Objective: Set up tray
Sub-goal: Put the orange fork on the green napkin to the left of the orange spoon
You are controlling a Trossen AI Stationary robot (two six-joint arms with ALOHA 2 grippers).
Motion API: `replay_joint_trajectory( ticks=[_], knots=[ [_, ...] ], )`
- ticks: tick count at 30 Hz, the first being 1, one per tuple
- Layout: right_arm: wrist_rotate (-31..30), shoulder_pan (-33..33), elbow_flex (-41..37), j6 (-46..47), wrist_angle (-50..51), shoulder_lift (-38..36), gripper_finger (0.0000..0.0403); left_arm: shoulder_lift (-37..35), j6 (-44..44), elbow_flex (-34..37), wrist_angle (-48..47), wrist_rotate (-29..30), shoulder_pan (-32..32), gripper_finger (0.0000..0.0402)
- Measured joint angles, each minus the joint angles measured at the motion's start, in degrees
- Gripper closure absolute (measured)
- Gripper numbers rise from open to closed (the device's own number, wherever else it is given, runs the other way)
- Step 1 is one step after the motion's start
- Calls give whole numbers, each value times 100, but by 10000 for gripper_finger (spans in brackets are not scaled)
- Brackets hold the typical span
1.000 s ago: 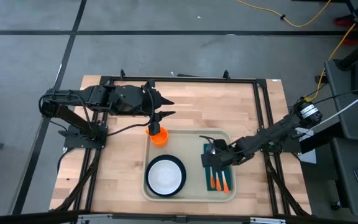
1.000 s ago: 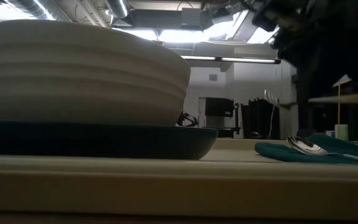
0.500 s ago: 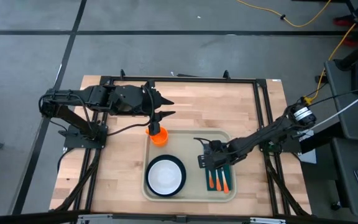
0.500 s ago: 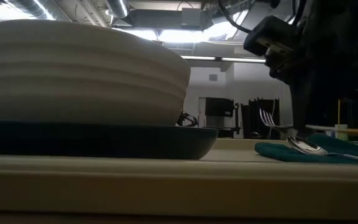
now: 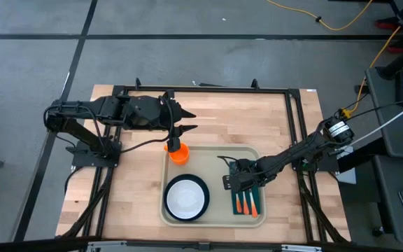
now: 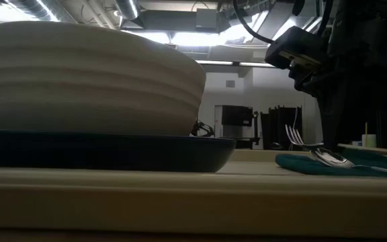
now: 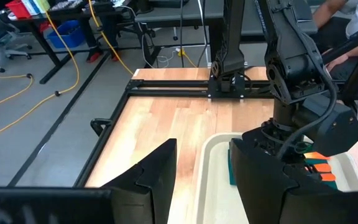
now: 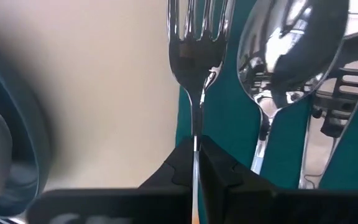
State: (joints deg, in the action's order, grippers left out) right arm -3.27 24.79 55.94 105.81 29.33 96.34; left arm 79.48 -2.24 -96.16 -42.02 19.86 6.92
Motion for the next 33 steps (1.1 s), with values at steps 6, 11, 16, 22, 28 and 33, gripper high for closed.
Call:
replay_joint_trajectory(
  ticks=[6, 11, 16, 22, 28, 33],
  knots=[
    [0, 0, 0, 62, 58, 0, 392, 0, 0, 0, 1, 0, 0, 256],
    [-2, -2, 0, 62, 71, 0, 392, 0, 0, 0, 2, 0, -1, 256],
    [-2, 0, 0, 66, 111, 0, 391, 0, 0, 0, 13, 0, 0, 256],
    [-1, 0, 0, 68, 133, 0, 391, 0, 0, 0, 24, 0, -2, 256],
    [81, -6, 0, 56, 81, 79, 390, 0, 0, 0, 26, 1, -2, 256],
    [146, -15, 0, 31, -148, 216, 390, 0, 0, 0, 34, 0, -2, 256]
  ],
)
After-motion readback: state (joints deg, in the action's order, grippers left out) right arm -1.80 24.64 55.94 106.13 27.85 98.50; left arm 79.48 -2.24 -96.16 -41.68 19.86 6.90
